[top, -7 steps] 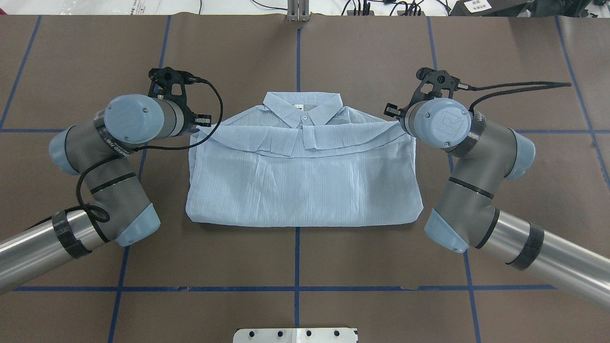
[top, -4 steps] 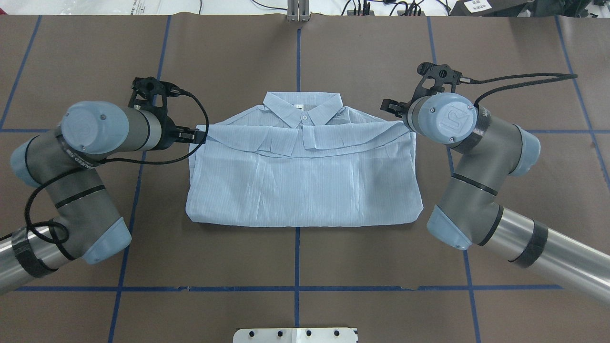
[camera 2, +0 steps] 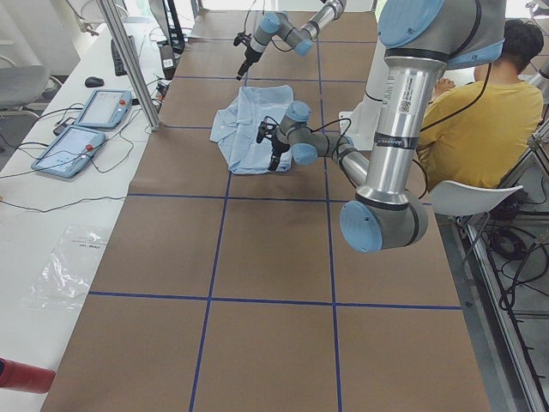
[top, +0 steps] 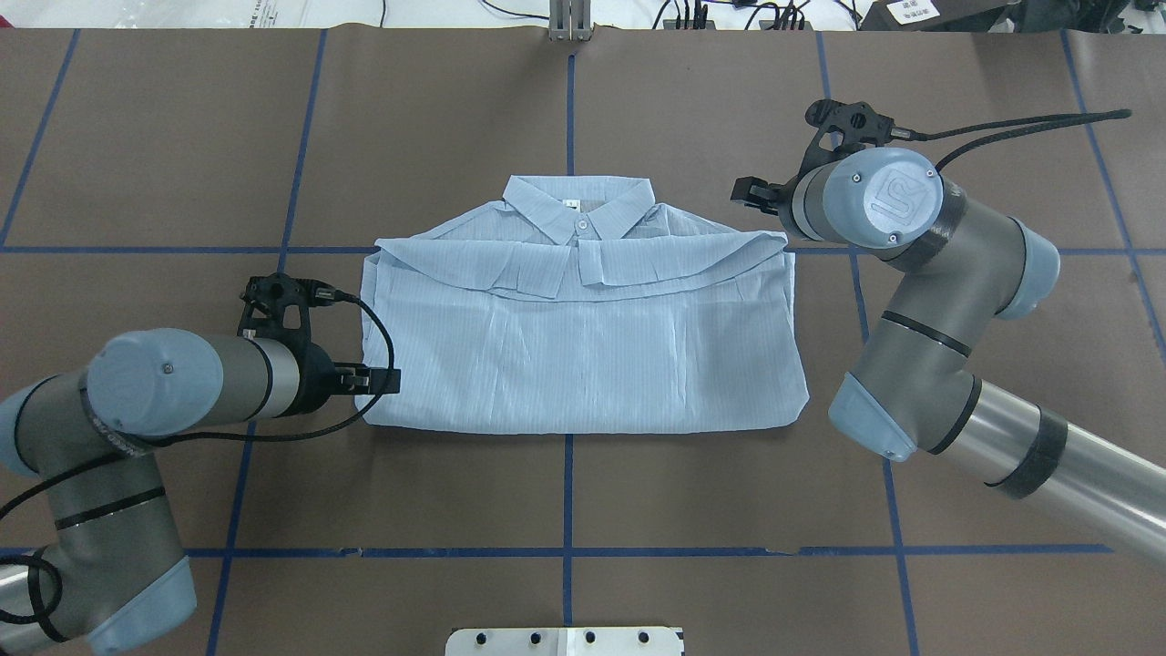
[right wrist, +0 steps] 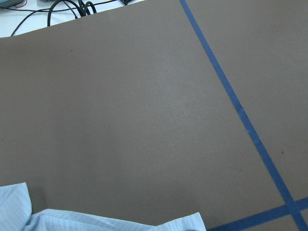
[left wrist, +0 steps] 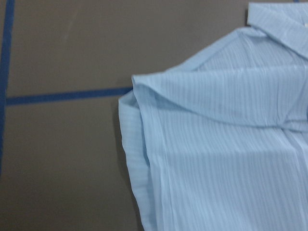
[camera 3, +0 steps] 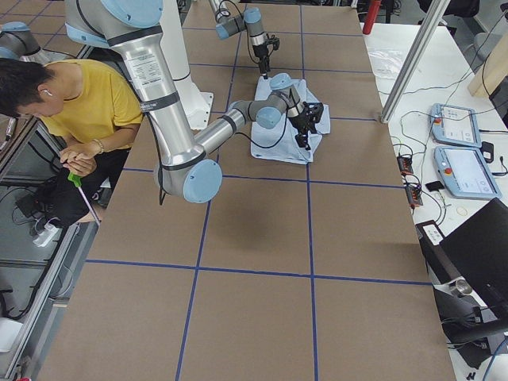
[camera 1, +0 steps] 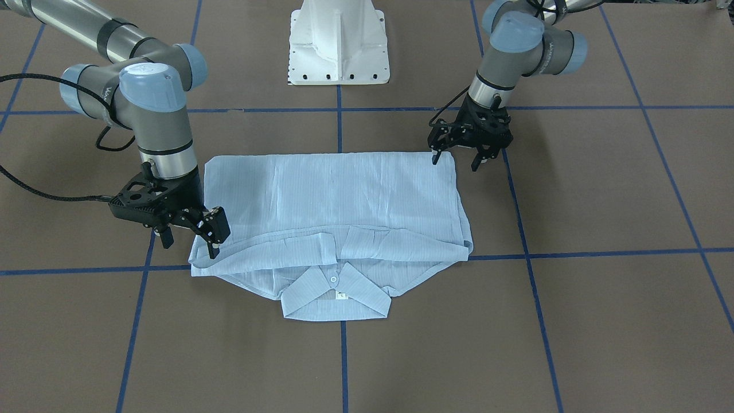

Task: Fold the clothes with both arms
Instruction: 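Lower the left gripper to the folded shirt's side edge while the right gripper holds above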

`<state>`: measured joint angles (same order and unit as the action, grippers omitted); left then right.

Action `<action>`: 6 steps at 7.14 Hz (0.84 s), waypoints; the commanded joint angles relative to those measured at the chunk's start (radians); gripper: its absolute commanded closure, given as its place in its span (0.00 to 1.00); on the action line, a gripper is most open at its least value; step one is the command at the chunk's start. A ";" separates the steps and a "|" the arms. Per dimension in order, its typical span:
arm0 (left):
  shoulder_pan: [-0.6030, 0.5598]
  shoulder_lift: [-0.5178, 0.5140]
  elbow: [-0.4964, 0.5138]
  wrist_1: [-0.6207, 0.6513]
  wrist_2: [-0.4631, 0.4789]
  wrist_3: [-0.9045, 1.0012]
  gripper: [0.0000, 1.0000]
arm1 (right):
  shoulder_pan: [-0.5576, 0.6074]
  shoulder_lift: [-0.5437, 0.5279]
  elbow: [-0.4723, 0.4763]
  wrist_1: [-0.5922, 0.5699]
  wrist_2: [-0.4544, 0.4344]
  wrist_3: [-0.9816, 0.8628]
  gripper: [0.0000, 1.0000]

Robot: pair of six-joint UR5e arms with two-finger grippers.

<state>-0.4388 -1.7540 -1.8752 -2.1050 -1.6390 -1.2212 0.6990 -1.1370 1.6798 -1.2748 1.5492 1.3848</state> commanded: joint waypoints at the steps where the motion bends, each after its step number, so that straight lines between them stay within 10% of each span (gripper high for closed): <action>1: 0.078 0.013 -0.002 -0.013 0.051 -0.092 0.29 | 0.000 -0.001 0.000 0.000 0.000 -0.003 0.00; 5: 0.083 -0.002 -0.002 -0.013 0.042 -0.086 1.00 | -0.001 0.000 -0.002 0.000 -0.003 -0.003 0.00; 6: 0.081 -0.001 -0.004 -0.012 0.042 -0.083 1.00 | -0.004 -0.001 -0.005 0.000 -0.006 -0.001 0.00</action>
<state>-0.3566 -1.7541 -1.8774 -2.1176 -1.5964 -1.3077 0.6969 -1.1371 1.6779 -1.2746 1.5461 1.3824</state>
